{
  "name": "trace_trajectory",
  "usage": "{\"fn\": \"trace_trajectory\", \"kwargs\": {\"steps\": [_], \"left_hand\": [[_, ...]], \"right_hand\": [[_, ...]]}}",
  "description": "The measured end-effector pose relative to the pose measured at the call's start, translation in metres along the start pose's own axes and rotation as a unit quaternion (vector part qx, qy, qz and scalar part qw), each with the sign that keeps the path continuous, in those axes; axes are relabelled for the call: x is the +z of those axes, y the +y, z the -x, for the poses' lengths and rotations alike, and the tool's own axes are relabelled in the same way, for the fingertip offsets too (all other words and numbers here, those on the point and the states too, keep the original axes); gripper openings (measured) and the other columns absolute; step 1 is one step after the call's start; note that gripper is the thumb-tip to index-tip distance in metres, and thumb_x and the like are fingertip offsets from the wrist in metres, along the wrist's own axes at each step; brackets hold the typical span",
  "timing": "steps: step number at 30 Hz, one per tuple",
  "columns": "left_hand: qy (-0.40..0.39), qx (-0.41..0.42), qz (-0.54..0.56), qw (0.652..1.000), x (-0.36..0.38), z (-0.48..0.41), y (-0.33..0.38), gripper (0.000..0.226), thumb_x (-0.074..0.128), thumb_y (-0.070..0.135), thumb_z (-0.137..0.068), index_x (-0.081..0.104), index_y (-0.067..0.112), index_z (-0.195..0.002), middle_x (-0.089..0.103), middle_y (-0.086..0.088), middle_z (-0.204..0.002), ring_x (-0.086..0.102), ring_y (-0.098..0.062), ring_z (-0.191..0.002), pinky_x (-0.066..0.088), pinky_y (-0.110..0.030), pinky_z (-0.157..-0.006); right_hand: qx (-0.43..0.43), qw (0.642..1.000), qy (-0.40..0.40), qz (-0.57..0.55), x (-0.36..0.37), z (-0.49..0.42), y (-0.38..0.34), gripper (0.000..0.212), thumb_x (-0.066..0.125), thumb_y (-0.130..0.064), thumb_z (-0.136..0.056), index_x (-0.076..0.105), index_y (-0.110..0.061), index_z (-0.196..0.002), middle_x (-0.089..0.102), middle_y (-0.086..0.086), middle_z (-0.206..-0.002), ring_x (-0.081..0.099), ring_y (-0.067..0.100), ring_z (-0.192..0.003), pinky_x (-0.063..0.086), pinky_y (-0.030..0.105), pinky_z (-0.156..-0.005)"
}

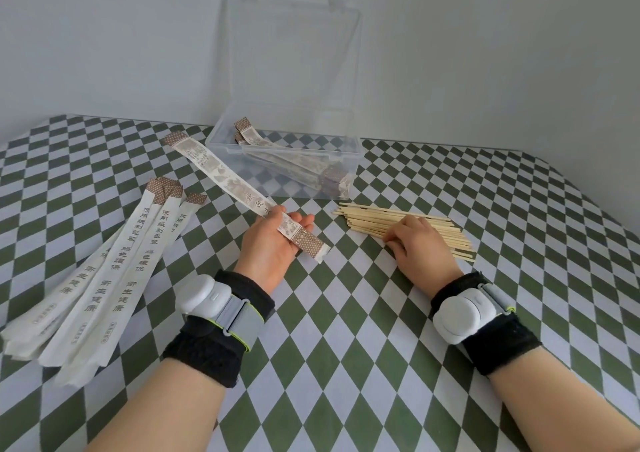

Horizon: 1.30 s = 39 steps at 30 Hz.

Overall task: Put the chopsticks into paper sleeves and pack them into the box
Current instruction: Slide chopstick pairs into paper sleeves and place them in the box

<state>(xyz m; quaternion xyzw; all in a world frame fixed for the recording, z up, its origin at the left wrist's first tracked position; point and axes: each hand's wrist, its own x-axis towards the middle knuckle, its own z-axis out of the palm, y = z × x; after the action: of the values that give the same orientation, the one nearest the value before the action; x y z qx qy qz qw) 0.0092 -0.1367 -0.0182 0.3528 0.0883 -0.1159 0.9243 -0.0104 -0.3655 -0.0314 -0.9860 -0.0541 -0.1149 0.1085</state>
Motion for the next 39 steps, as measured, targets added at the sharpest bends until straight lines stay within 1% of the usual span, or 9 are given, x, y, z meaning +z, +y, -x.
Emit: {"fn": "trace_trajectory", "kwargs": {"steps": [6, 10, 14, 17, 23, 28, 31, 36, 39], "left_hand": [[0.025, -0.002, 0.026, 0.999, 0.002, 0.001, 0.002, 0.01, 0.035, 0.017, -0.102, 0.044, 0.012, -0.099, 0.046, -0.009, -0.09, 0.06, -0.025, -0.089, 0.05, -0.036, -0.077], [0.025, 0.001, 0.024, 0.999, 0.001, 0.002, 0.002, 0.011, 0.035, 0.017, -0.102, 0.044, 0.012, -0.098, 0.046, -0.009, -0.09, 0.061, -0.024, -0.087, 0.05, -0.036, -0.078], [0.023, -0.001, 0.024, 0.999, 0.001, 0.002, 0.002, 0.01, 0.035, 0.015, -0.101, 0.041, 0.012, -0.108, 0.046, -0.01, -0.09, 0.061, -0.024, -0.088, 0.051, -0.036, -0.079], [0.026, -0.004, 0.028, 0.999, 0.001, 0.002, 0.002, 0.008, 0.035, 0.013, -0.101, 0.042, 0.012, -0.105, 0.046, -0.01, -0.09, 0.06, -0.024, -0.089, 0.05, -0.037, -0.08], [0.043, 0.002, 0.033, 0.999, -0.001, 0.0, 0.002, 0.007, 0.035, 0.012, -0.101, 0.043, 0.014, -0.101, 0.045, -0.009, -0.089, 0.06, -0.025, -0.089, 0.05, -0.038, -0.082], [0.04, 0.017, 0.033, 0.998, -0.005, -0.004, 0.002, 0.012, 0.036, 0.01, -0.1, 0.039, 0.011, -0.111, 0.046, -0.009, -0.086, 0.061, -0.025, -0.088, 0.05, -0.037, -0.076], [0.041, 0.026, 0.032, 0.998, -0.006, -0.004, 0.002, 0.007, 0.036, 0.009, -0.1, 0.041, 0.01, -0.104, 0.047, -0.008, -0.084, 0.061, -0.026, -0.087, 0.049, -0.037, -0.076], [0.056, 0.037, 0.034, 0.997, -0.008, -0.005, 0.003, 0.009, 0.035, 0.011, -0.1, 0.043, 0.01, -0.095, 0.046, -0.008, -0.082, 0.06, -0.025, -0.085, 0.049, -0.039, -0.084], [0.061, 0.039, 0.035, 0.997, -0.009, -0.006, 0.003, 0.011, 0.036, 0.012, -0.1, 0.044, 0.009, -0.093, 0.047, -0.007, -0.08, 0.06, -0.025, -0.085, 0.049, -0.039, -0.083]], "right_hand": [[0.014, 0.997, -0.061, 0.051, -0.018, -0.011, -0.01, 0.019, 0.047, -0.022, -0.093, 0.056, -0.016, -0.109, 0.06, 0.003, -0.109, 0.052, 0.02, -0.098, 0.045, 0.032, -0.088], [0.032, 0.992, -0.08, 0.09, -0.018, -0.016, -0.013, 0.021, 0.046, -0.027, -0.094, 0.054, -0.014, -0.109, 0.056, 0.005, -0.108, 0.049, 0.019, -0.097, 0.045, 0.032, -0.088], [0.032, 0.989, -0.097, 0.109, -0.02, -0.018, -0.015, 0.02, 0.045, -0.027, -0.094, 0.056, -0.015, -0.106, 0.054, 0.005, -0.108, 0.046, 0.02, -0.099, 0.044, 0.033, -0.088], [0.03, 0.982, -0.141, 0.124, -0.026, -0.021, -0.02, 0.021, 0.045, -0.028, -0.094, 0.056, -0.015, -0.106, 0.052, 0.005, -0.109, 0.045, 0.02, -0.101, 0.043, 0.033, -0.089], [0.053, 0.972, -0.211, 0.085, -0.028, -0.019, -0.035, 0.025, 0.048, -0.032, -0.093, 0.058, -0.013, -0.105, 0.059, 0.004, -0.101, 0.053, 0.018, -0.09, 0.048, 0.031, -0.086], [0.057, 0.978, -0.191, 0.057, -0.017, -0.014, -0.043, 0.024, 0.046, -0.028, -0.095, 0.051, -0.01, -0.109, 0.057, 0.006, -0.101, 0.052, 0.018, -0.087, 0.046, 0.029, -0.079], [0.05, 0.981, -0.179, 0.057, -0.013, -0.009, -0.045, 0.02, 0.044, -0.02, -0.095, 0.052, -0.008, -0.108, 0.057, 0.008, -0.101, 0.051, 0.019, -0.085, 0.047, 0.029, -0.077], [-0.012, 1.0, 0.004, 0.001, -0.003, 0.011, -0.058, 0.016, 0.034, -0.018, -0.098, 0.048, -0.012, -0.102, 0.055, 0.004, -0.094, 0.042, 0.018, -0.075, 0.031, 0.028, -0.065], [-0.078, 0.995, 0.014, -0.055, 0.005, 0.021, -0.064, 0.021, 0.033, -0.019, -0.098, 0.051, -0.012, -0.107, 0.057, 0.004, -0.094, 0.048, 0.02, -0.075, 0.04, 0.033, -0.06]]}}
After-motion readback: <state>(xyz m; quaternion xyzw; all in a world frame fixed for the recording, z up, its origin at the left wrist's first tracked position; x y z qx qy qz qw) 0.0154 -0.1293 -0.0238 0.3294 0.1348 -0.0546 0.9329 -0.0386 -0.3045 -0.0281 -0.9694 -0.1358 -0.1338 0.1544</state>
